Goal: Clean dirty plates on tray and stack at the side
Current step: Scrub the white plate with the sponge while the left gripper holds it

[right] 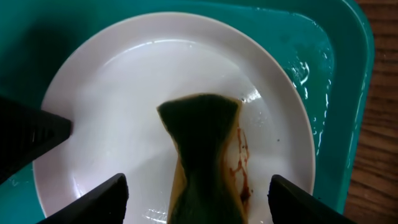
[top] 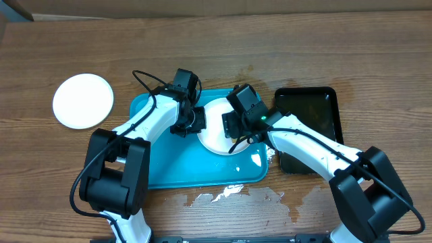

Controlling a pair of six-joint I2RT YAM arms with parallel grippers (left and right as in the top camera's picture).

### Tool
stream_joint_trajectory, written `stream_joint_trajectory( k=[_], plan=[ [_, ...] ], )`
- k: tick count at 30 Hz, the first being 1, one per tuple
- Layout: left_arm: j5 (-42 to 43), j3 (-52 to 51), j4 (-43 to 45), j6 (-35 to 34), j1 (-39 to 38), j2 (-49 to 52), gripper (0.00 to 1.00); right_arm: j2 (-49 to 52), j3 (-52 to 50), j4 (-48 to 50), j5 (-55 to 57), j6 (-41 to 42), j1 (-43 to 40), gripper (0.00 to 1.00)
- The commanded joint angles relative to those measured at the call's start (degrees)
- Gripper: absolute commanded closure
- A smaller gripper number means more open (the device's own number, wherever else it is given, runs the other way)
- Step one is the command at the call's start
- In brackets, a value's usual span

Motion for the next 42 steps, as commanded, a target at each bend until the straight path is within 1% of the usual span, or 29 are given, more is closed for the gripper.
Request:
stream_joint_trajectory(
  k=[1,2,4,5,13,17,18,20,27,28,31,32,33,35,37,42],
  plan=[
    [-0.6,0.3,0.0,0.5,-0.4,0.7,0.84,0.2,0.5,-0.4,0.7,-0.8,0.2,0.29],
    [-0.6,0.3,0.0,0.5,-0.4,0.7,0.85,0.2,0.1,-0.3,0.7,-0.7,0.2,0.3],
    [-0.6,0.3,0.1,0.5,-0.4,0.7,0.94,0.6,-0.6,-0.1,0.4,-0.7,0.3,0.33],
    [-0.6,0.3,0.1,0.5,-0.3,0.7,0.96,0.7,-0.7,-0.1,0.4,-0.6,0.5,0.36],
    [-0.6,0.3,0.1,0.5,-0.4,0.7,0.96,0.9,-1.3,0.1,0.1,0.2,2.6,0.39],
    [-0.6,0.3,0.0,0.5,-0.4,0.7,0.96,1.1,-2.0,0.4,2.3,0.6,2.6,0.44],
    [-0.6,0.3,0.0,0.5,-0.4,0.7,0.96,1.1,-2.0,0.4,3.0,0.6,2.6,0.48],
    [-0.6,0.3,0.1,0.5,-0.3,0.7,0.96,1.5,-2.0,0.8,3.3,0.6,2.6,0.5],
    [-0.6,0.3,0.0,0.5,-0.3,0.7,0.96,4.5,-2.0,1.1,2.4,2.1,2.6,0.51],
    [-0.6,0.3,0.0,0.5,-0.3,0.7,0.96,4.5,-2.0,1.0,2.4,2.1,2.6,0.57],
    [-0.6,0.3,0.0,0.5,-0.3,0.7,0.96,4.4,-0.7,-1.4,2.9,2.1,2.6,0.82],
    [-0.6,0.3,0.0,0.5,-0.3,0.7,0.95,4.4,0.3,-3.2,3.3,2.1,2.6,0.87],
    [-0.6,0.3,0.0,0.5,-0.3,0.7,0.95,4.4,1.4,-5.1,3.9,2.1,2.6,0.91],
    [-0.6,0.3,0.0,0.5,-0.3,0.7,0.95,4.4,4.1,-8.9,5.2,2.1,2.6,0.96],
    [-0.6,0.3,0.1,0.5,-0.3,0.7,0.95,4.4,5.9,-11.3,5.5,2.1,2.6,0.96],
    [-0.6,0.3,0.1,0.5,-0.3,0.7,0.96,4.7,5.4,-12.0,5.7,2.1,2.6,0.96]
  ],
)
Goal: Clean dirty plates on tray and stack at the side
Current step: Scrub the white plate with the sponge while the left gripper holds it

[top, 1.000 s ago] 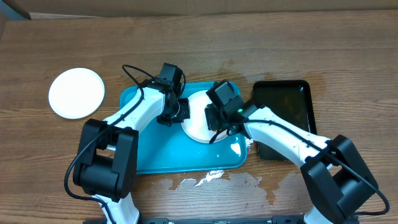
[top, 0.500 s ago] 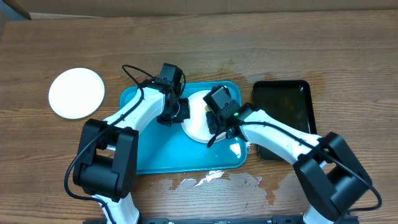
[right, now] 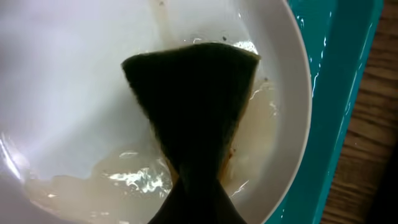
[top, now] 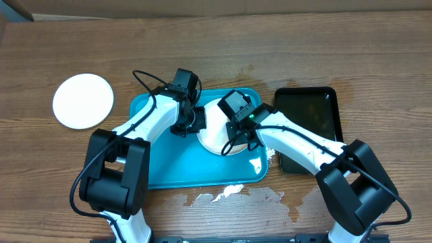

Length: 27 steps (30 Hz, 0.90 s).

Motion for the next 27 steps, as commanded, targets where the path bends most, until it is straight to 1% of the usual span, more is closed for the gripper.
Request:
stream_joint_trajectory(
  k=[1,6,9,14,19,23,27],
  plan=[
    [-0.9,0.3,0.0,0.1,-0.3,0.7,0.96,0.2,0.2,0.5,1.4,0.3,0.0,0.96],
    [-0.9,0.3,0.0,0.1,-0.3,0.7,0.96,0.2,-4.0,5.3,1.4,0.3,0.0,0.96],
    [-0.9,0.3,0.0,0.2,-0.3,0.7,0.96,0.2,-4.2,5.4,1.7,0.6,0.0,0.96],
    [-0.9,0.3,-0.2,0.2,-0.3,0.7,0.96,0.2,-4.8,5.7,4.4,5.8,-0.2,0.96],
    [-0.9,0.3,-0.3,1.3,-0.3,0.7,0.96,1.2,-6.3,8.7,4.5,6.5,-1.7,0.96],
    [-1.0,0.3,-0.3,3.0,-0.3,0.7,0.96,3.5,-6.4,10.7,2.2,7.4,-4.0,0.96],
    [-1.1,0.3,-0.3,3.1,-0.3,0.7,0.96,3.8,-6.4,13.1,-1.4,7.3,-6.4,0.96]
  ],
)
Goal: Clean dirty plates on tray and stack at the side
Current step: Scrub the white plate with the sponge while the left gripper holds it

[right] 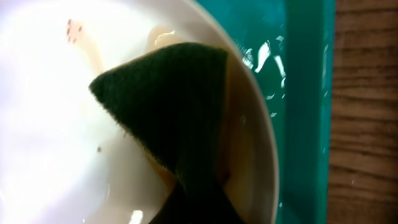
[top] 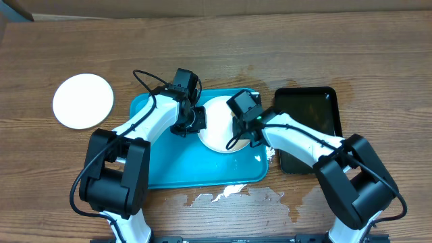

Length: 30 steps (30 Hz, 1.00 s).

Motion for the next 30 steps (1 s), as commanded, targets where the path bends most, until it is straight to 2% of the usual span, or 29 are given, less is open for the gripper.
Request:
stream_joint_trajectory(
  k=[1,8,23,30],
  plan=[
    [-1.4,0.3,-0.5,2.7,-0.3,0.7,0.96,2.4,-0.9,1.6,-2.9,0.9,-2.8,0.96],
    [-4.0,0.3,-1.2,4.3,-0.3,0.7,0.96,2.4,-0.9,6.7,-9.4,-1.7,-6.2,0.96],
    [-5.4,0.3,-1.4,5.0,-0.3,0.7,0.96,4.6,-0.9,12.2,-9.8,-1.9,-6.6,0.96],
    [-5.4,0.3,-1.4,5.6,-0.3,0.7,0.96,5.7,-0.9,17.2,-15.1,-6.9,-6.6,0.96]
  ],
)
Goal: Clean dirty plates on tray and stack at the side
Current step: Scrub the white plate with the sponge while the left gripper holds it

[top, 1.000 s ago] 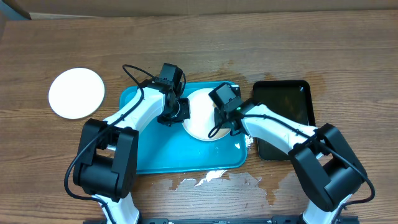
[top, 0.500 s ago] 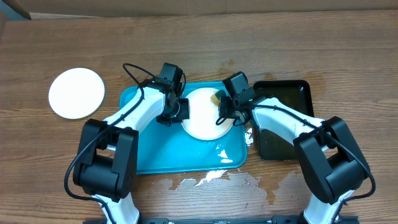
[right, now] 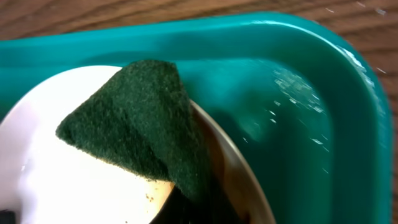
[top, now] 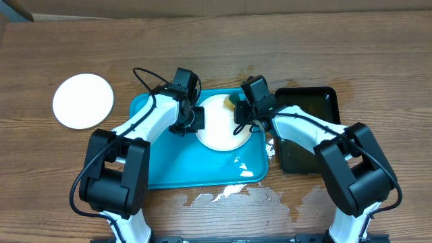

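Note:
A white plate (top: 216, 128) lies in the teal tray (top: 162, 162), toward its right end. My left gripper (top: 194, 121) is at the plate's left rim and looks shut on it. My right gripper (top: 237, 113) is shut on a dark green sponge (top: 233, 102), which it presses on the plate's far right rim. In the right wrist view the sponge (right: 134, 134) covers the plate (right: 56, 186) edge, with brownish water along the rim. The tray floor (right: 280, 112) beside it is wet. My right fingers are hidden under the sponge.
A clean white plate (top: 83, 100) lies on the wooden table at the far left. A black tray (top: 310, 128) holding dark liquid stands right of the teal tray. Spilled water (top: 229, 194) marks the table at the front.
My right gripper has moved with the sponge from the plate's right side to its far right rim, close to the tray's back corner. The left gripper has stayed at the plate's left rim.
The sponge first sat mid-plate beside a brown smear, with my left gripper on the left rim. Then it was on the near right part in soapy water, then at the right rim, and now at the far right rim. The smear no longer shows.

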Controlling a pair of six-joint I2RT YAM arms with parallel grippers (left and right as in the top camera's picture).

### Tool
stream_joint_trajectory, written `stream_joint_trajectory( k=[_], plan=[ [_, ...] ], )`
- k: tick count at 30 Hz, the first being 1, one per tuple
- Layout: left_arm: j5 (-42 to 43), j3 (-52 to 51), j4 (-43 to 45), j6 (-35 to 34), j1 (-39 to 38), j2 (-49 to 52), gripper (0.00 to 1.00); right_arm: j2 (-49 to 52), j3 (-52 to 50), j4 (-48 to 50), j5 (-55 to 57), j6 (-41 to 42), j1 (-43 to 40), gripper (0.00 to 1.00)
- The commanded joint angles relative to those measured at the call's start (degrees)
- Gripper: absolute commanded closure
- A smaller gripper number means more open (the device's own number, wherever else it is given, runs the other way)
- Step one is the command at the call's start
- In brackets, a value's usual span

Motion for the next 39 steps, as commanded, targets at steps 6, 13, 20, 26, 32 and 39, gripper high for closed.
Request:
stream_joint_trajectory(
  k=[6,13,20,26,32,39],
  plan=[
    [-3.0,0.0,-0.8,3.0,-0.3,0.7,0.96,2.3,-0.7,4.1,-2.9,-3.0,-0.4,0.96],
    [-2.9,0.0,-0.8,3.0,-0.3,0.7,0.96,2.9,-0.7,6.3,-3.0,-3.4,-0.3,0.96],
    [-2.8,0.0,-0.9,3.0,-0.3,0.7,0.96,2.2,0.3,8.0,-9.9,-5.5,-0.4,0.96],
    [-2.8,0.0,-0.9,3.0,-0.3,0.7,0.96,-0.5,1.7,5.8,-10.6,-5.5,-0.3,0.96],
    [-2.8,0.0,-0.9,3.0,-0.3,0.7,0.96,-0.1,1.7,6.3,-9.7,-5.8,-0.3,0.96],
    [-2.8,0.0,-1.0,3.0,-0.3,0.7,0.96,3.4,1.6,9.0,-7.8,-7.5,-0.3,0.96]
  ],
)
